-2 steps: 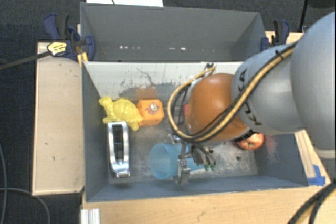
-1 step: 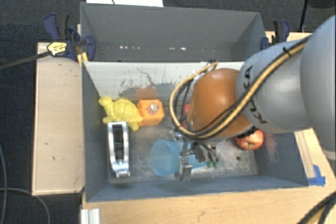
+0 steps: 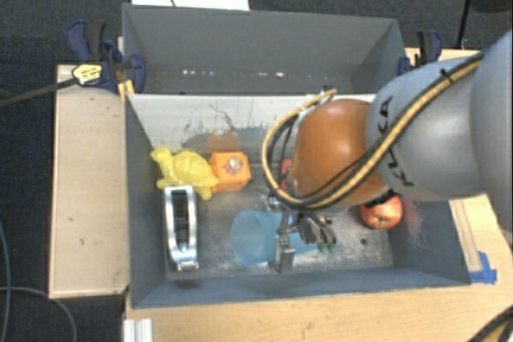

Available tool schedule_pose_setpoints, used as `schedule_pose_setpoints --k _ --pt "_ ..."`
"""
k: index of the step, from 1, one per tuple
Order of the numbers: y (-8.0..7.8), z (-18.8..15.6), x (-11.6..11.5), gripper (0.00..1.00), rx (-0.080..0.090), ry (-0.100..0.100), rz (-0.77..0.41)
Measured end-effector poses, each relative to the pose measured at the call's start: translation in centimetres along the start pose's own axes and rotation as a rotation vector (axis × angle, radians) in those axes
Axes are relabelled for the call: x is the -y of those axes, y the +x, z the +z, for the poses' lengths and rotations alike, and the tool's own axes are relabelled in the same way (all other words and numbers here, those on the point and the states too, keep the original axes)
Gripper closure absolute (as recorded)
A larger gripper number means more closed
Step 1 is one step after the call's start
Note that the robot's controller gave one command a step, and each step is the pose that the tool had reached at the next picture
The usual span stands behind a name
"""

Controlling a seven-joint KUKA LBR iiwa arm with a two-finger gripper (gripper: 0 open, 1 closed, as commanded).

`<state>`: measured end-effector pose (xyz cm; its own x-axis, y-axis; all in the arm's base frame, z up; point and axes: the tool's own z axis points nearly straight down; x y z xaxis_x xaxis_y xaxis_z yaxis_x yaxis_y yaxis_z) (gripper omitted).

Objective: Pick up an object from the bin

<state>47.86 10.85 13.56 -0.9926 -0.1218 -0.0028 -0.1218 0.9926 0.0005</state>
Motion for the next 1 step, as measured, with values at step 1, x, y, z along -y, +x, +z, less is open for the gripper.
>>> schedule_pose_setpoints --k 1 --pt "-0.06 -0.59 -0.01 1.00 0.002 0.000 0.001"
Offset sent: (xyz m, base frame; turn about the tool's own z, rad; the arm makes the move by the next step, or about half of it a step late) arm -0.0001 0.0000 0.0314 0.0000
